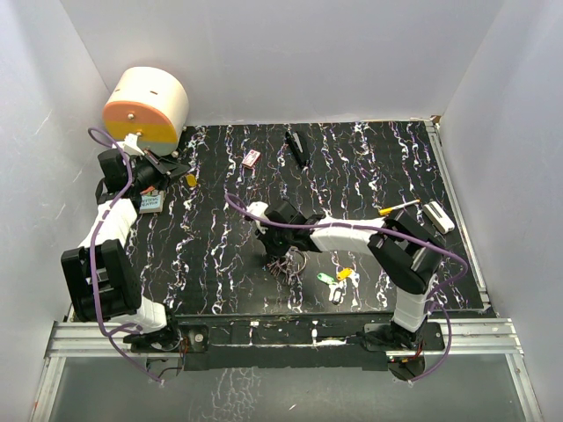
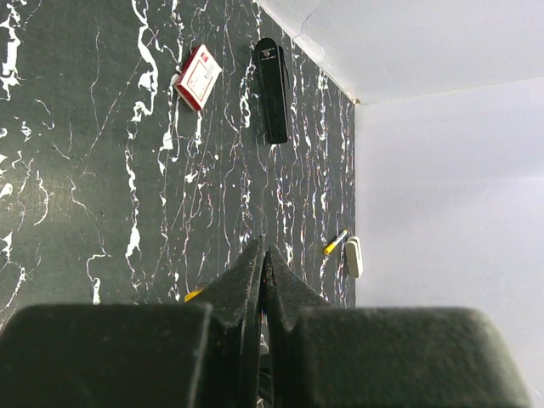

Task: Put the keys on the keyring

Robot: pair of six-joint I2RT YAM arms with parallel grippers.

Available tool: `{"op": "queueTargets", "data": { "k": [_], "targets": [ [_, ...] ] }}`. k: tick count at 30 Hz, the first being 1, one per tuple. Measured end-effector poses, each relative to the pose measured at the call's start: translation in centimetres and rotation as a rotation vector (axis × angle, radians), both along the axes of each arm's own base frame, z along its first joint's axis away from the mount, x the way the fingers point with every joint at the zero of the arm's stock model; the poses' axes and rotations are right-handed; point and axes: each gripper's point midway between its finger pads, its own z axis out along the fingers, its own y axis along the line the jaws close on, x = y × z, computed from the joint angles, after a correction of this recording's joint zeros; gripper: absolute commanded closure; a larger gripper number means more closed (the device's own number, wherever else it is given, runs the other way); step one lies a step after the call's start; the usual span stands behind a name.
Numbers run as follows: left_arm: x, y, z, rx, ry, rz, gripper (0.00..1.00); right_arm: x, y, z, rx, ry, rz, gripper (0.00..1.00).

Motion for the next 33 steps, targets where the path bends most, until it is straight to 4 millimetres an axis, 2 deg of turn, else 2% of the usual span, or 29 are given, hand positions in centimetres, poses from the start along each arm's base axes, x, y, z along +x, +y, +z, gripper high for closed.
{"op": "queueTargets", "data": {
  "k": [6,11,13,15,17,21,27,33],
  "targets": [
    [-0.1,0.0,0.5,0.002,-0.012,0.0,1.0,2.3,0.3,0.2,-0.026,-0.048,-0.096,0.92],
    [-0.2,-0.1,0.6,0.0,-0.012,0.002,1.0,5.6,0.2,0.8,-0.055,-0.122,-0.248,0.91],
    [-0.2,-0.1,0.6,-0.002,-0.011,0.002,1.0,6.6,-0.2,1.2,-0.062,-0.148,-0.314,0.87],
    [-0.2,-0.1,0.5,-0.002,-0.011,0.002,1.0,7.0,-0.4,1.4,-0.061,-0.159,-0.355,0.74],
    [-0.2,-0.1,0.5,-0.002,-0.013,0.002,1.0,6.9,-0.3,1.3,-0.047,-0.142,-0.369,0.62],
    [-0.2,-0.1,0.3,-0.005,-0.009,0.003,1.0,5.7,0.6,1.1,0.014,-0.07,-0.34,0.52],
    [-0.2,-0.1,0.4,-0.006,-0.012,0.004,1.0,4.5,0.7,1.2,0.05,-0.034,-0.328,0.52],
    [-0.2,-0.1,0.4,-0.006,-0.012,0.005,1.0,6.2,-0.8,2.5,0.075,-0.072,-0.391,0.55]
  ]
}}
